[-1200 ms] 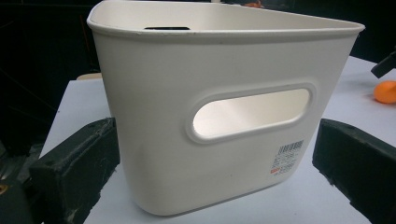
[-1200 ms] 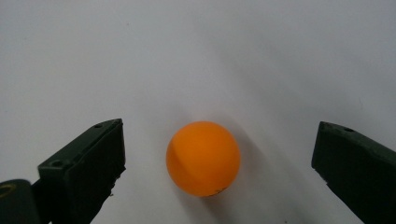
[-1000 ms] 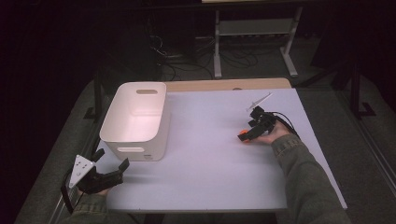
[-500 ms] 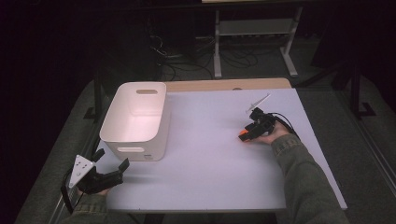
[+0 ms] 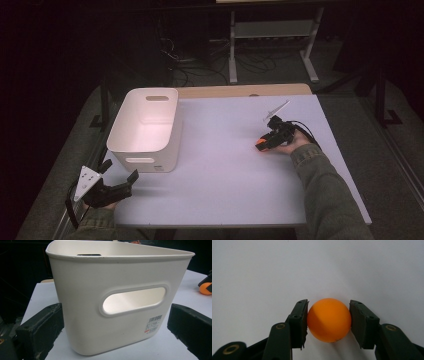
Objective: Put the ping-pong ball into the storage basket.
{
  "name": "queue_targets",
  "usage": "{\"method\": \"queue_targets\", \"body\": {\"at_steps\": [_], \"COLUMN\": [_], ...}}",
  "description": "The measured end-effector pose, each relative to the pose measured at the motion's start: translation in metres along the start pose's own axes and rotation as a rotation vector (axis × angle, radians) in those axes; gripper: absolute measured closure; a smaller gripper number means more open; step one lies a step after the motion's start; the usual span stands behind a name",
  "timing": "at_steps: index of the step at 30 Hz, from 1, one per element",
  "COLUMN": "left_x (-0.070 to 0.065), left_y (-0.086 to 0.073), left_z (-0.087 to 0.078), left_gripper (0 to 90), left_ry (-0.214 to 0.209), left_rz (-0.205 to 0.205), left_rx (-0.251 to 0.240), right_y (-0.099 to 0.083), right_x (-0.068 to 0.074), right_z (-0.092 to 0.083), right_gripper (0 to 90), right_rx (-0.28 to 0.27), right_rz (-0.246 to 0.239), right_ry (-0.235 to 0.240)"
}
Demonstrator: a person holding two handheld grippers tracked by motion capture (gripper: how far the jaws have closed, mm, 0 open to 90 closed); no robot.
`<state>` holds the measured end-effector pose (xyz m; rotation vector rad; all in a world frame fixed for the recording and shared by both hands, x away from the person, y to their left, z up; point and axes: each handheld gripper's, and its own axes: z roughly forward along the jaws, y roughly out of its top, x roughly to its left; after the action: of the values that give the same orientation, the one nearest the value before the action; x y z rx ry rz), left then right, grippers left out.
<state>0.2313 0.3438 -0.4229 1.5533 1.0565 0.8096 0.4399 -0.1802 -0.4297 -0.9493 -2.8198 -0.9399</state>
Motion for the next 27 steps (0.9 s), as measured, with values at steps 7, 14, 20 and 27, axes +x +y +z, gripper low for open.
{"method": "queue_targets", "body": {"at_steps": [7, 14, 20, 27], "left_x": [0.000, 0.000, 0.000, 0.000], "left_y": [0.000, 0.000, 0.000, 0.000], "left_z": [0.000, 0.000, 0.000, 0.000], "left_gripper": [0.1, 0.1, 0.1, 0.1], "left_ry": [0.000, 0.001, 0.000, 0.000], "left_rz": [-0.002, -0.004, -0.007, -0.008], "left_rx": [-0.003, -0.004, -0.008, -0.009], "right_y": [0.001, 0.003, 0.011, 0.020], "right_x": [0.002, 0.003, 0.007, 0.013], "right_z": [-0.005, -0.015, -0.025, -0.032], "right_gripper": [49.9, 50.0, 50.0, 50.0], "right_rx": [-0.015, -0.034, -0.042, -0.042], "right_rz": [-0.008, -0.012, -0.023, -0.051], "right_ry": [0.007, 0.005, 0.009, 0.001]}}
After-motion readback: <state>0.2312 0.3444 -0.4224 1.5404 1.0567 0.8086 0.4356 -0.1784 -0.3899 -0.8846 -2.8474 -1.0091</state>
